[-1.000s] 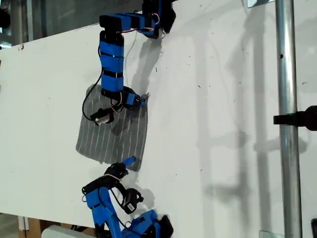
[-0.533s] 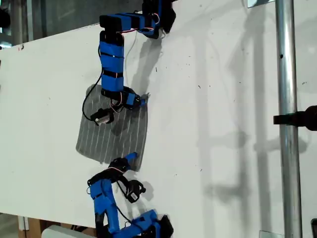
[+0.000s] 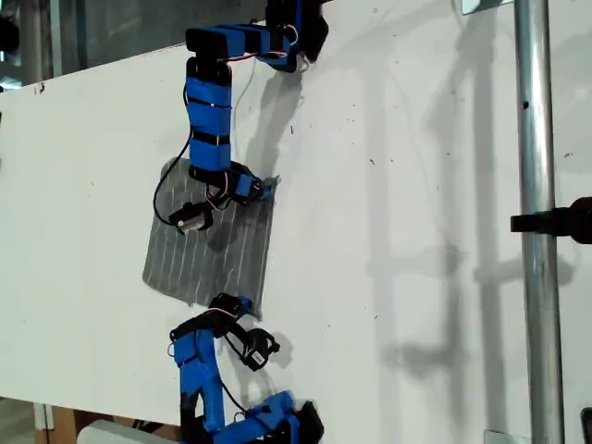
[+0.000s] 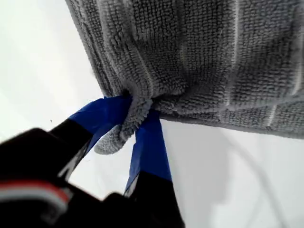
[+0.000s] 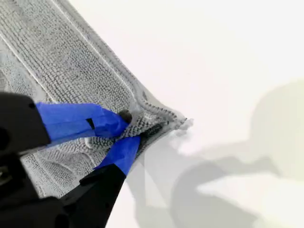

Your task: Grasp corners of a towel and fold twice.

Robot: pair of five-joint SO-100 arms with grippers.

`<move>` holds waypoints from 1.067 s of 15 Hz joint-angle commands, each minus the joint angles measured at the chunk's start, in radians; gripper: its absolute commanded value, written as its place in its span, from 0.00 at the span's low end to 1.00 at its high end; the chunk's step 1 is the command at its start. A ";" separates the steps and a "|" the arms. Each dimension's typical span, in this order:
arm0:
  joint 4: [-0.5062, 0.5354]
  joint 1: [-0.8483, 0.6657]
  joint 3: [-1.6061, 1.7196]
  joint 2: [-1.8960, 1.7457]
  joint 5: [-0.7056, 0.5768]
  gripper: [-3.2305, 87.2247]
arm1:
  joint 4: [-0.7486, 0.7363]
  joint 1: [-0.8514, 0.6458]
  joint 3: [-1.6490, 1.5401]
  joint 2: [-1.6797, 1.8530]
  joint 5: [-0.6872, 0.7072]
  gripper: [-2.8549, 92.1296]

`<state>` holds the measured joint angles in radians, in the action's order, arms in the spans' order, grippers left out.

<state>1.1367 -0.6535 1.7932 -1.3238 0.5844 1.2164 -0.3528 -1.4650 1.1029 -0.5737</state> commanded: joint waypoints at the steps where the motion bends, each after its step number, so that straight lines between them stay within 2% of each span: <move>1: 0.000 0.057 0.034 -0.124 0.021 0.02 | 0.005 0.008 -0.011 0.025 -0.018 0.03; 6: 0.109 0.288 0.066 -0.449 0.169 0.02 | 0.104 0.190 -0.084 0.305 -0.167 0.03; 10: 0.124 0.469 0.160 -0.630 0.327 0.02 | 0.202 0.405 0.028 0.376 -0.319 0.03; 12: 0.133 0.552 0.186 -0.678 0.403 0.02 | 0.212 0.465 0.083 0.403 -0.360 0.03; 14: 0.077 0.523 0.245 -0.727 0.382 0.02 | 0.206 0.413 0.041 0.443 -0.354 0.03; 16: 0.048 0.388 0.235 -0.718 0.256 0.02 | 0.195 0.281 -0.040 0.469 -0.304 0.03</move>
<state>1.2103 -0.1779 2.0433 -2.0080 0.9066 1.4205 0.0184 -1.4880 1.4956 -0.9127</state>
